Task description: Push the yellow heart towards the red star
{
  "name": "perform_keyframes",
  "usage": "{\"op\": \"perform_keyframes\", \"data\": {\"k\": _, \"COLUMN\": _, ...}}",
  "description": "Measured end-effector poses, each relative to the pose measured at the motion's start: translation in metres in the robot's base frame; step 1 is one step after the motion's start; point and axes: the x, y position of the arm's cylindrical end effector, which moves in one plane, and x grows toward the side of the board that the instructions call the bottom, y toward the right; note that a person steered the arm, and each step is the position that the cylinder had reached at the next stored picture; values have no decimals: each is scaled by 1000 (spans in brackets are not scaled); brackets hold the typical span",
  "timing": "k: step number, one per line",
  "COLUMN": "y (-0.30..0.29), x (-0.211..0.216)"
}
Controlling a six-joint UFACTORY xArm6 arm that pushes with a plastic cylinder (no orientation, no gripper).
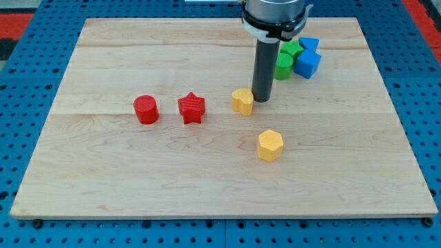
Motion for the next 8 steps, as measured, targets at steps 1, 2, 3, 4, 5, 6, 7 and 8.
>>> {"op": "perform_keyframes", "data": {"k": 1, "y": -5, "x": 3}}
{"op": "perform_keyframes", "data": {"k": 2, "y": -5, "x": 5}}
{"op": "perform_keyframes", "data": {"k": 3, "y": -8, "x": 5}}
{"op": "perform_keyframes", "data": {"k": 4, "y": -20, "x": 12}}
{"op": "perform_keyframes", "data": {"k": 5, "y": -22, "x": 13}}
{"op": "perform_keyframes", "data": {"k": 6, "y": -4, "x": 15}}
{"op": "perform_keyframes", "data": {"k": 7, "y": 28, "x": 9}}
{"op": "perform_keyframes", "data": {"k": 8, "y": -11, "x": -14}}
